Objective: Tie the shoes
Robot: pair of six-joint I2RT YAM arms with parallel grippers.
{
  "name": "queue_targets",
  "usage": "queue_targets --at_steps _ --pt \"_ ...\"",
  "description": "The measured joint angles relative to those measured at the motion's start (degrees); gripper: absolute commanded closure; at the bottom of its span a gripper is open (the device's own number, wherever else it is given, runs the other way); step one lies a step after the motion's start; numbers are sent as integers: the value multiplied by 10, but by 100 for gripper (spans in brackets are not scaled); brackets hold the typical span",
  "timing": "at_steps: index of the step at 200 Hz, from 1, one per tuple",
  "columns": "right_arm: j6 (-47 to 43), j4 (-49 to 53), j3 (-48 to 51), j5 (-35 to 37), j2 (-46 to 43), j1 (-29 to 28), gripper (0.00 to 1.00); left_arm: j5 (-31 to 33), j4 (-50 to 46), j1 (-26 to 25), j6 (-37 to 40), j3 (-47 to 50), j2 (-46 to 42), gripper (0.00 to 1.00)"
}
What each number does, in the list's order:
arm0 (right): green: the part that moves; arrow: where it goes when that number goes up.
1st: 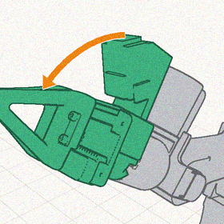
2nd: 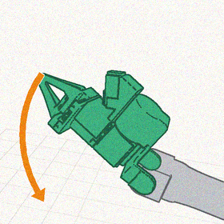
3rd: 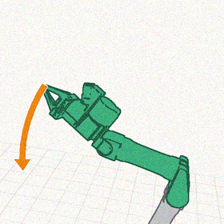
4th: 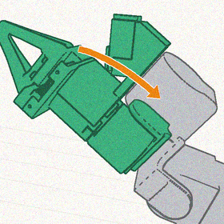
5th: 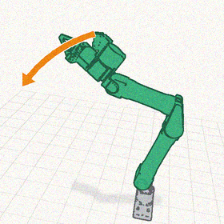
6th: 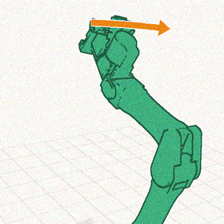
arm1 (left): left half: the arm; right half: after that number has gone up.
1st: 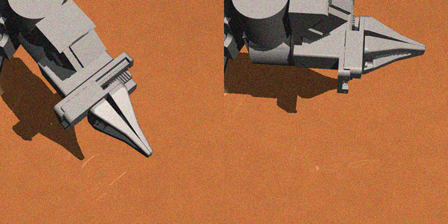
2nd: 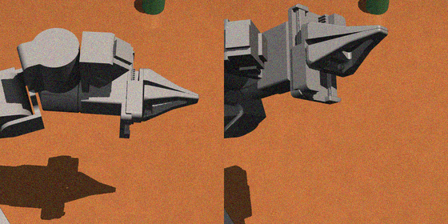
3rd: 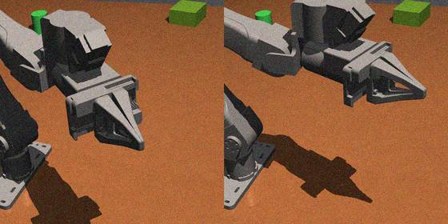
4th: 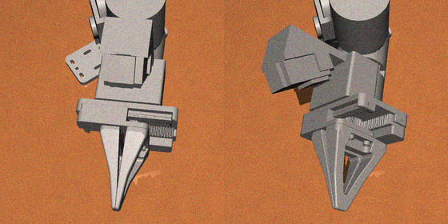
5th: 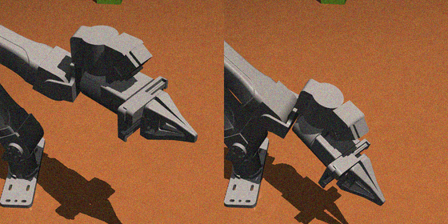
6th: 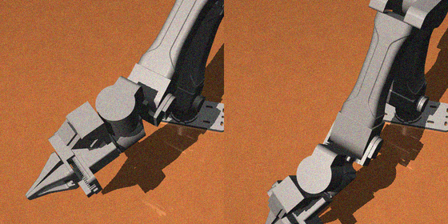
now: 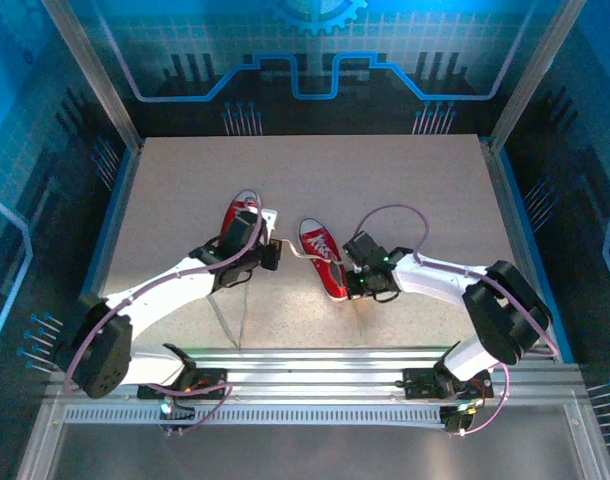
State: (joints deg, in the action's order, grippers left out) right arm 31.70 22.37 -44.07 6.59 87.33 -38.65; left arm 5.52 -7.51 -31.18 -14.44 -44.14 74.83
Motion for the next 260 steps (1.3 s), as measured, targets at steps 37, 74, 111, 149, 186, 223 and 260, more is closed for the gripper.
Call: queue_targets --at_steps 37,74,111,149,186,223,260 --pt "-11 7 25 7 -35 12 80 -1 -2 3 10 -1 -24 100" --pt "-20 3 31 -12 -42 10 56 -9 -4 3 10 -1 -20 100" --pt "-19 -2 48 0 -40 -24 47 -14 -9 3 10 -3 -10 100" --pt "-10 -8 52 32 -38 -52 46 -13 -17 3 10 -4 -10 100" --pt "12 18 24 75 -6 -82 77 -13 -23 3 10 -4 -10 100" --pt "44 27 18 81 -9 -104 100 -14 -37 3 10 -4 -23 100" --pt "43 100 32 97 -120 -64 100 -21 -67 3 10 -31 -60 100"
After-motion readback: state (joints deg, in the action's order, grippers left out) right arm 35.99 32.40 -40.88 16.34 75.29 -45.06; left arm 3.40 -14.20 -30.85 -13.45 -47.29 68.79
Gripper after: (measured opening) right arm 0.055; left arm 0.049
